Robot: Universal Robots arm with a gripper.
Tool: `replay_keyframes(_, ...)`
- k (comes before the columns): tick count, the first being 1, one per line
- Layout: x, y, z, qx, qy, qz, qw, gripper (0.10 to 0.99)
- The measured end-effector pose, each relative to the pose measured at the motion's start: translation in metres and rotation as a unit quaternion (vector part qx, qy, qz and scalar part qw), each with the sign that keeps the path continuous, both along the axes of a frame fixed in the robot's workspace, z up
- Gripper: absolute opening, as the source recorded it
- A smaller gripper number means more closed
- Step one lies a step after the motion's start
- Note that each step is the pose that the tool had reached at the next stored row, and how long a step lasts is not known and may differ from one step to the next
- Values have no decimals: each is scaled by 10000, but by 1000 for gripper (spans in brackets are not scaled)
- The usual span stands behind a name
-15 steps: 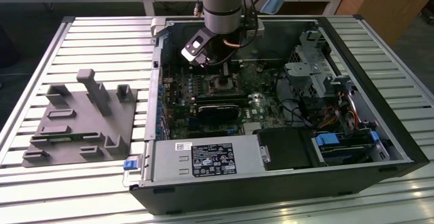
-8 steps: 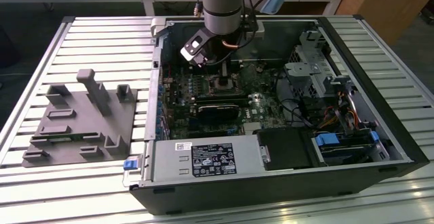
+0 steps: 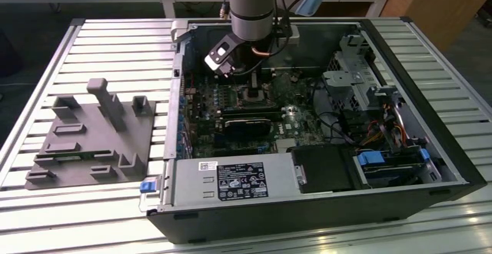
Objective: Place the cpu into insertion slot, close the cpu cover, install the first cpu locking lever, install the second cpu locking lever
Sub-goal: 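Place the cpu into insertion slot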
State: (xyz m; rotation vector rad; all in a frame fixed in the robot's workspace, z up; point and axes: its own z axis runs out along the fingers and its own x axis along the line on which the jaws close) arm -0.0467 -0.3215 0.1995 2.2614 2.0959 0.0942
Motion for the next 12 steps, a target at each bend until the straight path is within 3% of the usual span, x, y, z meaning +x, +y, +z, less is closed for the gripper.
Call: replay_keyframes(12, 1, 1, -14, 2, -2, 0, 10000, 106)
